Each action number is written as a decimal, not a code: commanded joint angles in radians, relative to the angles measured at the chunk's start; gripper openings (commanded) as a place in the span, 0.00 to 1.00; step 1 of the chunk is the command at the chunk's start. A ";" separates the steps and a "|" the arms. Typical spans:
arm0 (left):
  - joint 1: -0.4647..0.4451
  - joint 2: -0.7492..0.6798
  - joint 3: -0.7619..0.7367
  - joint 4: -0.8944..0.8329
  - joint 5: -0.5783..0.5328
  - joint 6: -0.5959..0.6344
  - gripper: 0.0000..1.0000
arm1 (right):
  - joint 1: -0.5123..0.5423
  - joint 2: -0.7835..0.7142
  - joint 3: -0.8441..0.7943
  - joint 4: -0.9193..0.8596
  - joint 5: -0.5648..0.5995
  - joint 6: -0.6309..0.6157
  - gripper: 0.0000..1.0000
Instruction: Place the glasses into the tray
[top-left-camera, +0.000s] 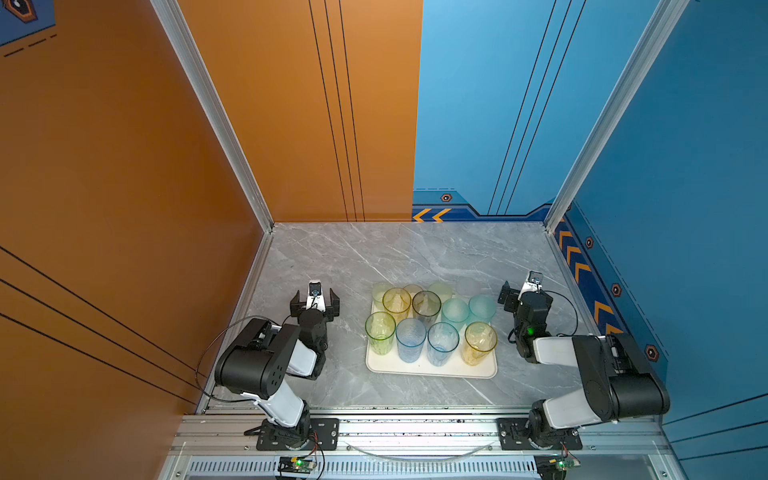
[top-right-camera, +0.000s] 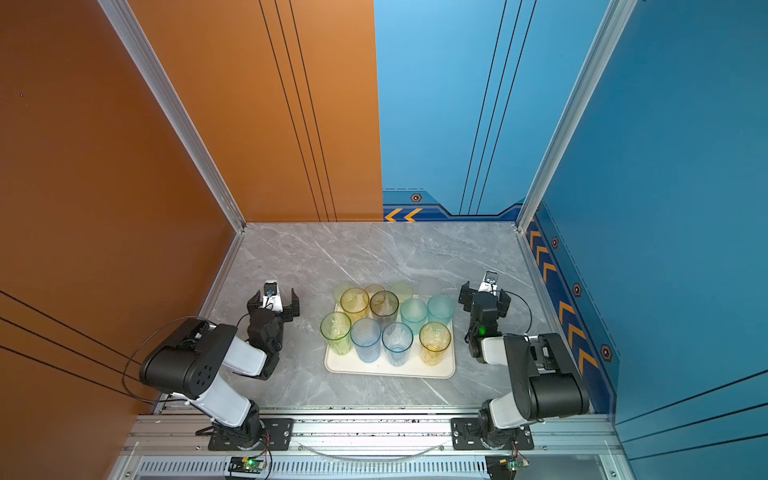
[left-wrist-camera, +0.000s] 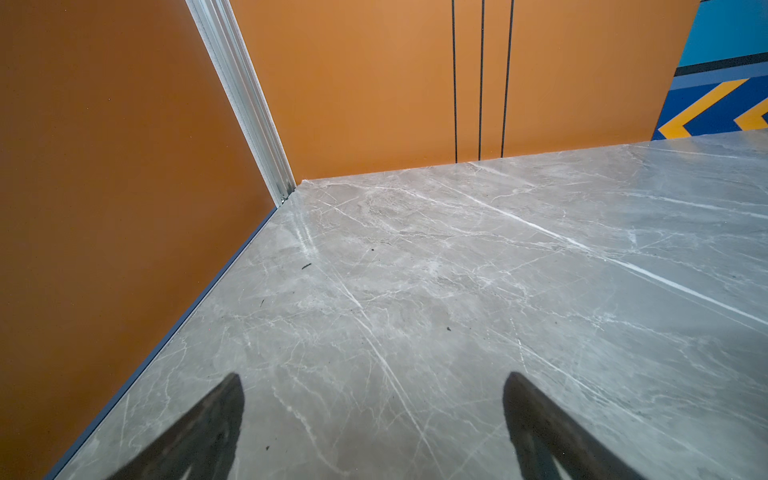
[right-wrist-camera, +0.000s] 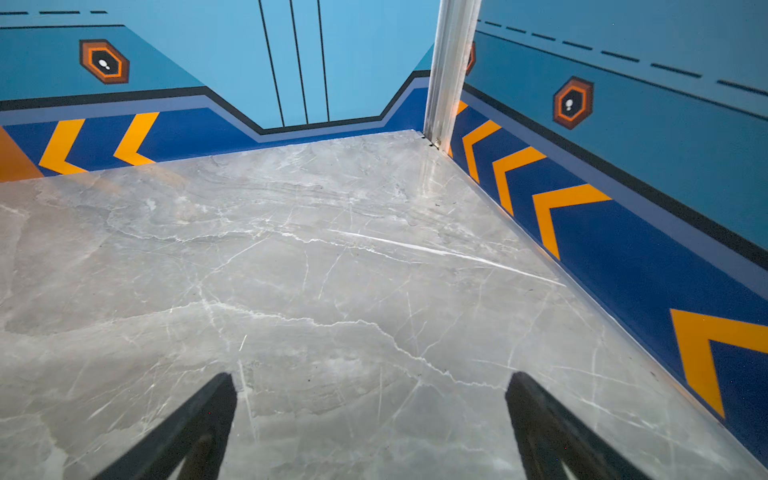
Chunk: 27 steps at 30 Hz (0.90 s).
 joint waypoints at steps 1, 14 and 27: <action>-0.008 0.009 -0.008 0.026 0.010 0.016 0.98 | -0.012 0.040 -0.008 0.052 -0.035 -0.020 1.00; -0.004 0.006 0.002 0.005 0.010 0.011 0.97 | -0.016 0.037 -0.002 0.037 -0.035 -0.015 1.00; -0.005 0.005 -0.004 0.014 0.010 0.011 0.98 | -0.016 0.036 -0.002 0.037 -0.036 -0.014 1.00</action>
